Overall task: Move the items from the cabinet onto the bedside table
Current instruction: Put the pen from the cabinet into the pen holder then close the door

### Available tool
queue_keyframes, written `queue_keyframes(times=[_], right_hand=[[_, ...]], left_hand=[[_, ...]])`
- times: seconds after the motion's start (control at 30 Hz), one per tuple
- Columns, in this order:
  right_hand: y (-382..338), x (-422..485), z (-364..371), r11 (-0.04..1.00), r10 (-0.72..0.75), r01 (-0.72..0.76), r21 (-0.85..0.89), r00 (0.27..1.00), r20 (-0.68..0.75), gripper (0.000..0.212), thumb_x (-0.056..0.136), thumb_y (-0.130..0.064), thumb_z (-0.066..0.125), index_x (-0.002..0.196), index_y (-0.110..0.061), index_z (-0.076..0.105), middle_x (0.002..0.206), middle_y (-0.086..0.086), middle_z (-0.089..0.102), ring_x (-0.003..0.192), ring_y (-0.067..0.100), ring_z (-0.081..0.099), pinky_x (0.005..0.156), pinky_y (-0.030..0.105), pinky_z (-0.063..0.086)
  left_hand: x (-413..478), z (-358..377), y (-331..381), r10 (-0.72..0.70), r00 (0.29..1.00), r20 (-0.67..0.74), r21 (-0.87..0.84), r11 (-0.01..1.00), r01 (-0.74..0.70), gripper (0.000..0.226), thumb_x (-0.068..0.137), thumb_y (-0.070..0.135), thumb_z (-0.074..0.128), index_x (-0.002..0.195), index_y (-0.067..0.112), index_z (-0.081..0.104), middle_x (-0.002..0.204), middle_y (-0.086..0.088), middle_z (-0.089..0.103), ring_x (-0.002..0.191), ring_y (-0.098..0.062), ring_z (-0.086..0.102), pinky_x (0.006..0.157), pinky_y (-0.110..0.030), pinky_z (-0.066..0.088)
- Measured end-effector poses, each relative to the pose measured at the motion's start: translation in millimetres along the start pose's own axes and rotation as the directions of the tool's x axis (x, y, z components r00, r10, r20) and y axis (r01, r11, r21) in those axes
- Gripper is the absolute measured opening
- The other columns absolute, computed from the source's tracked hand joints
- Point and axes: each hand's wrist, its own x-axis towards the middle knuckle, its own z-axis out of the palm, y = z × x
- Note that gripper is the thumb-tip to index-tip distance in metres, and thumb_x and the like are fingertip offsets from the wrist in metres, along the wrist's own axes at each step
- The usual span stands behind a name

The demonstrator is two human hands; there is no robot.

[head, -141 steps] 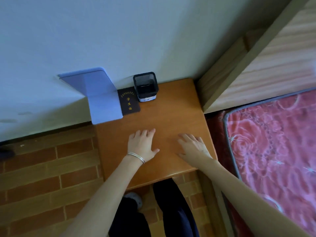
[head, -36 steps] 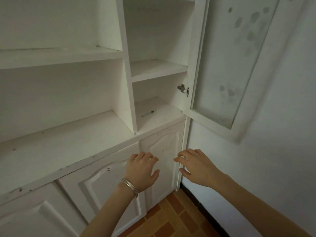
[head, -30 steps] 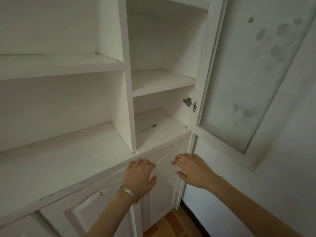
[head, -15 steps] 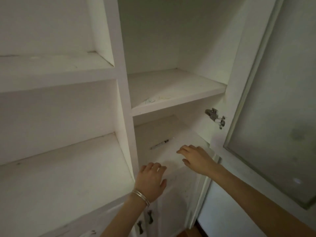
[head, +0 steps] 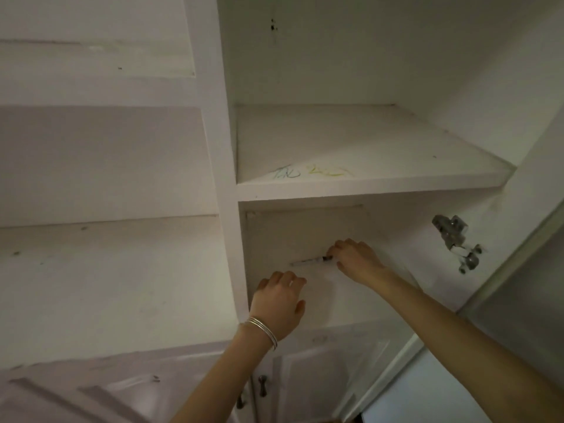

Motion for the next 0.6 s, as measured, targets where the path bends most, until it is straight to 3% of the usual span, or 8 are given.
queue_keyframes(times=[0.07,0.2,0.37,0.5,0.6], right_hand=[[-1,7,5,1.000,-0.015,0.014,-0.010,1.000,-0.017,0.030,0.091,-0.007,0.042,0.119,-0.013,0.052,0.118,0.010,0.051,0.105,0.028,0.048,0.072,0.034,0.035],[-1,9,8,0.995,0.031,-0.034,0.097,0.999,0.030,0.025,0.090,-0.007,0.046,0.115,-0.007,0.050,0.116,0.013,0.047,0.101,0.030,0.050,0.072,0.033,0.040],[2,3,5,0.953,-0.001,-0.032,0.302,0.994,0.110,0.023,0.083,-0.019,0.056,0.105,-0.012,0.056,0.108,0.007,0.056,0.095,0.026,0.056,0.072,0.030,0.045],[0,-5,-7,0.740,-0.118,-0.008,0.673,0.983,0.142,0.013,0.076,-0.012,0.067,0.083,-0.021,0.061,0.078,-0.005,0.060,0.072,0.014,0.057,0.061,0.024,0.043],[1,-14,-21,0.634,-0.226,0.058,0.771,0.967,0.114,0.019,0.076,-0.002,0.068,0.079,-0.019,0.063,0.073,-0.006,0.060,0.070,0.010,0.055,0.069,0.021,0.044]], left_hand=[[-1,4,0,-0.029,0.998,-0.050,0.017,0.999,0.030,0.044,0.052,0.025,0.081,0.093,0.017,0.068,0.087,-0.003,0.067,0.073,-0.024,0.064,0.054,-0.032,0.051],[-8,9,3,-0.102,0.994,-0.033,-0.021,0.995,0.101,0.039,0.071,0.020,0.067,0.109,0.013,0.063,0.105,-0.006,0.064,0.093,-0.029,0.060,0.070,-0.038,0.050],[-19,4,12,-0.118,0.988,-0.102,-0.035,0.993,0.115,0.044,0.052,0.018,0.082,0.094,0.017,0.068,0.090,-0.001,0.067,0.075,-0.024,0.065,0.055,-0.034,0.053],[-47,5,15,-0.173,0.972,-0.159,-0.062,0.984,0.165,0.047,0.057,0.016,0.081,0.102,0.017,0.066,0.097,-0.001,0.067,0.081,-0.023,0.065,0.062,-0.034,0.054],[-71,-1,14,-0.223,0.958,-0.179,-0.032,0.975,0.221,0.050,0.058,0.017,0.082,0.105,0.016,0.065,0.100,-0.001,0.066,0.082,-0.022,0.065,0.061,-0.032,0.053]])
